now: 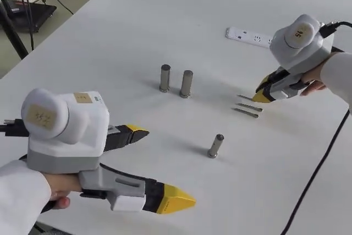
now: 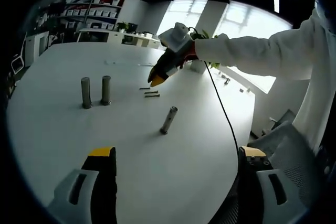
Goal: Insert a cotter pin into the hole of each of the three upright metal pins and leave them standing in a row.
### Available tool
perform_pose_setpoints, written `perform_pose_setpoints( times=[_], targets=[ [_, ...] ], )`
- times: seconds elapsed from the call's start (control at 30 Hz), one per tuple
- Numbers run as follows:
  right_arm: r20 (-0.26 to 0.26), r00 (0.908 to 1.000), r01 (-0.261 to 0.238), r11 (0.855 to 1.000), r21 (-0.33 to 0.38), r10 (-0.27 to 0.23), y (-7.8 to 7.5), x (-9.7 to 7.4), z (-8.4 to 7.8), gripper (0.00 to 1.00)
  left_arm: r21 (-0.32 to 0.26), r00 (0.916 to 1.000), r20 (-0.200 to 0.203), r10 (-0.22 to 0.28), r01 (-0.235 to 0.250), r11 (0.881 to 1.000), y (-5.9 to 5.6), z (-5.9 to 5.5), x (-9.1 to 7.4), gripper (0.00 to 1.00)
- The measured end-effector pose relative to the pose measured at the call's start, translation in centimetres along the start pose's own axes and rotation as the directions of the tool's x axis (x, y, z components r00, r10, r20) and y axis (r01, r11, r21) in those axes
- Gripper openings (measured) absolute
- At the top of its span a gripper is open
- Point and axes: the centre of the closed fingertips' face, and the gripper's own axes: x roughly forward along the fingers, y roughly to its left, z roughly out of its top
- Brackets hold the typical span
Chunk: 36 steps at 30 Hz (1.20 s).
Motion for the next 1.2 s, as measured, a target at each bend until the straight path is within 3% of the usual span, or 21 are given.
perform_pose_setpoints(
  times=[0.13,0.4,0.6,1.1,1.2],
  targets=[
    [0.013,0.9997,-0.020,0.999,0.030,0.019,0.3,0.3,0.5,0.06,-0.002,1.0000,-0.002,0.003,-0.003,1.000,0.1,-0.2,0.0,0.97],
    [-0.023,0.9988,-0.043,0.999,-0.002,0.043,0.8,0.8,0.1,0.00,-0.009,1.0000,0.001,0.010,-0.010,1.000,0.3,-0.3,0.0,0.97],
    [-0.019,0.9996,-0.019,1.000,-0.020,0.019,0.0,0.4,0.3,0.00,-0.001,1.0000,0.001,-0.003,0.003,1.000,-0.1,-0.3,0.0,0.96],
    [-0.013,0.9999,0.010,0.998,-0.056,-0.011,0.0,0.1,0.5,0.00,0.010,1.0000,0.003,-0.007,0.007,1.000,-0.2,-0.2,0.0,0.93],
    [0.022,0.9996,0.018,0.998,-0.060,-0.016,0.5,-0.8,1.1,0.00,0.012,1.0000,0.008,-0.006,0.006,1.000,-0.2,0.0,0.1,0.93]
  ],
)
